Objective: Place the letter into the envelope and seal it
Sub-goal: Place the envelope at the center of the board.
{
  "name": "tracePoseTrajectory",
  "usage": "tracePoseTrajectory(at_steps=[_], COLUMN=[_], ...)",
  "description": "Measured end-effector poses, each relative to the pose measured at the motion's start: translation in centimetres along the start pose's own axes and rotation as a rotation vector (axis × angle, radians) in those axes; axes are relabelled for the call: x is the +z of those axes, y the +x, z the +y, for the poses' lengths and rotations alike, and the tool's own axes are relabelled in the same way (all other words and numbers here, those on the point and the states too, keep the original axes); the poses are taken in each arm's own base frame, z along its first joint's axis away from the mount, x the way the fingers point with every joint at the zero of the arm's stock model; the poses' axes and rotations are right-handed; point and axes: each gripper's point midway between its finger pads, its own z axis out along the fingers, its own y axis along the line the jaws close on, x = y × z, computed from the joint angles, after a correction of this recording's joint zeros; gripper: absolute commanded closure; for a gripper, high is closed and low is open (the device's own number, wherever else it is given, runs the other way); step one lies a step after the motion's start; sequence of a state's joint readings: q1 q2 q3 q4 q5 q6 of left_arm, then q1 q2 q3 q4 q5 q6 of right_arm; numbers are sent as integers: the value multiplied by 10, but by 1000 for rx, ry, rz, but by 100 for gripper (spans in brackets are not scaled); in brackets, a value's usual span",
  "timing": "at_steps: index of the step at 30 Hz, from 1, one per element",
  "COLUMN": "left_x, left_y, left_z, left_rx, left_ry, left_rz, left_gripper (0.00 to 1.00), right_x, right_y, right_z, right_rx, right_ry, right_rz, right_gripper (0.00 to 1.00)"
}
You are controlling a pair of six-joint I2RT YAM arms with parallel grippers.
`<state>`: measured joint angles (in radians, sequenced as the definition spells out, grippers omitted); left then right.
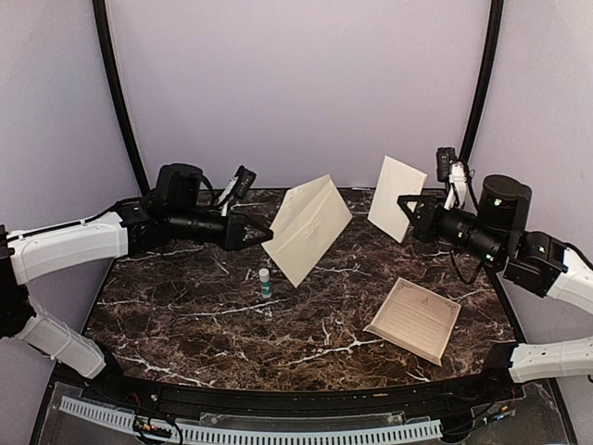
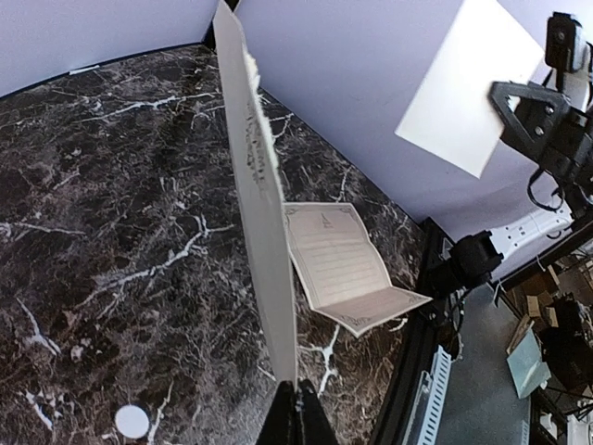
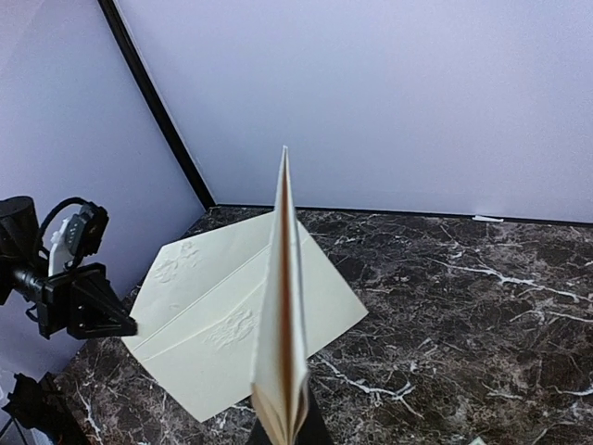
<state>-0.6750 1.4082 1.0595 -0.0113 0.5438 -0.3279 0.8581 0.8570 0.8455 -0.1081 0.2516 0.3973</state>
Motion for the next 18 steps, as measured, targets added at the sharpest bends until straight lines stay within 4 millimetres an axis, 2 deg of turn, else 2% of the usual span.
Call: tracePoseTrajectory(at_steps=[4,9,11,18], left_x=[-17,-13,-15,-13], left_y=[29,86,106,146], left_z=[-25,-53,-55,-42], left_rx=[32,51,49,56], left_ry=[77,185,206,211], left_rz=[48,216,279,425], left_gripper=[100,100,100,100], right_x=[-5,-7,-9,-12], right_y=[-1,6,9,19], right_z=[-5,-2,7,59], right_rx=[-6,-33,-60,-140], right_ry=[24,8,-46,-316], right_rz=[8,54,84,231], right_gripper=[100,100,100,100])
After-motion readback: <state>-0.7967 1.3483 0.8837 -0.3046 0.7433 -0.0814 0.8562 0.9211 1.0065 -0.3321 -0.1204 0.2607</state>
